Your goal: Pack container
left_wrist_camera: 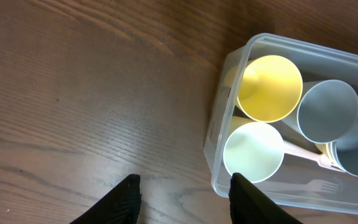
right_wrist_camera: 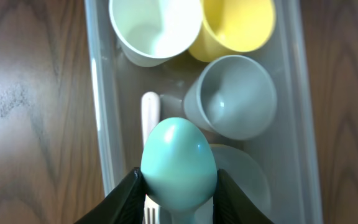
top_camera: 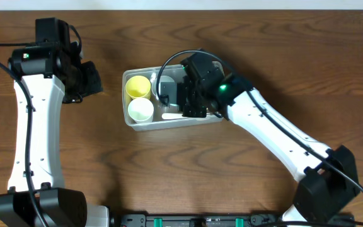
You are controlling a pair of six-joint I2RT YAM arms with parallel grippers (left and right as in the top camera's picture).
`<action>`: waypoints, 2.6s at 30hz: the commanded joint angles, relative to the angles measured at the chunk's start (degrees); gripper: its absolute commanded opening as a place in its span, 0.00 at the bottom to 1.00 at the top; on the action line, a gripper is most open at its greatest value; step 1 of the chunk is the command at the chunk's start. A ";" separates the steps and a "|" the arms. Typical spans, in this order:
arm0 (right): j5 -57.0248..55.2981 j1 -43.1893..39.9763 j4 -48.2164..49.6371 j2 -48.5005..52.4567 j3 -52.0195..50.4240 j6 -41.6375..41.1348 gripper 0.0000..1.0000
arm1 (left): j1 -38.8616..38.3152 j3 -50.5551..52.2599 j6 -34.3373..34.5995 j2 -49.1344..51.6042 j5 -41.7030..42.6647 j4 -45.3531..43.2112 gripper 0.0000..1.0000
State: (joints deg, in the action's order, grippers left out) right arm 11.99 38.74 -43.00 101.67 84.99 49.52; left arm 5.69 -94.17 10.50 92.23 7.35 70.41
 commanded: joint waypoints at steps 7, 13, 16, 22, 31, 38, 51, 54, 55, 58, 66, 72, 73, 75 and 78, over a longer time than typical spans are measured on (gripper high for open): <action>-0.20 0.90 -0.09 0.46 -0.35 -2.62 0.45 | -0.02 0.22 -0.33 0.26 0.13 0.02 0.47; -0.76 -0.09 -0.04 0.13 -0.33 -5.86 0.47 | -0.02 0.22 -0.33 0.26 0.13 0.07 0.47; -1.66 -0.87 0.04 -0.70 -0.33 -9.09 0.46 | -0.02 0.22 -0.33 0.26 0.13 0.04 0.47; -10.67 -5.90 3.96 -5.75 -0.33 -31.54 0.60 | -0.02 0.22 -0.33 0.26 0.13 0.02 0.47; -19.34 -25.51 1.68 -14.40 -0.33 -61.29 0.99 | -0.02 0.22 -0.37 0.26 0.13 -0.24 0.48; -16.94 -35.85 -2.62 -14.53 -0.33 -61.26 0.99 | -2.69 0.22 -8.07 0.26 0.11 -3.61 0.79; -16.04 -44.70 -6.60 -14.82 -0.33 -61.75 0.99 | -4.39 0.20 -11.13 0.24 -1.97 -6.21 0.98; -16.52 -44.74 -9.38 -15.80 -0.35 -63.12 0.99 | -4.22 0.20 -11.15 -0.20 -1.92 -4.22 0.98; -16.55 -44.74 -10.05 -16.31 -0.35 -63.54 0.99 | -4.24 0.20 -11.15 -0.50 -1.75 -3.93 0.98; -16.72 -44.74 -11.76 -18.73 -0.35 -64.67 0.99 | -4.83 0.20 -11.13 -2.25 -1.75 -3.82 0.98; -16.70 -44.68 -18.01 -29.94 -1.92 -66.47 0.99 | -8.55 2.49 -12.35 -14.86 -1.79 -2.82 0.98; -16.74 -44.68 -15.96 -47.23 -16.33 -67.10 0.99 | -11.21 17.27 -13.27 -32.65 -1.84 -8.63 0.98; -16.81 -44.68 -15.63 -50.58 -19.32 -67.32 0.99 | -11.19 20.35 -13.22 -35.80 -1.81 -9.99 0.98; -17.16 -44.68 -15.43 -58.12 -25.79 -67.30 0.99 | -11.19 26.29 -12.15 -42.05 -1.81 -12.72 0.98; -17.64 -44.68 -15.47 -68.37 -33.53 -67.28 0.99 | -11.19 34.53 -9.38 -52.17 -1.79 -15.69 0.98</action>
State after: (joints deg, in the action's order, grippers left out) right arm -4.69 -5.74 -58.72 39.99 56.66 -16.58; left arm -5.37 -65.41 -1.08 46.50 6.00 56.10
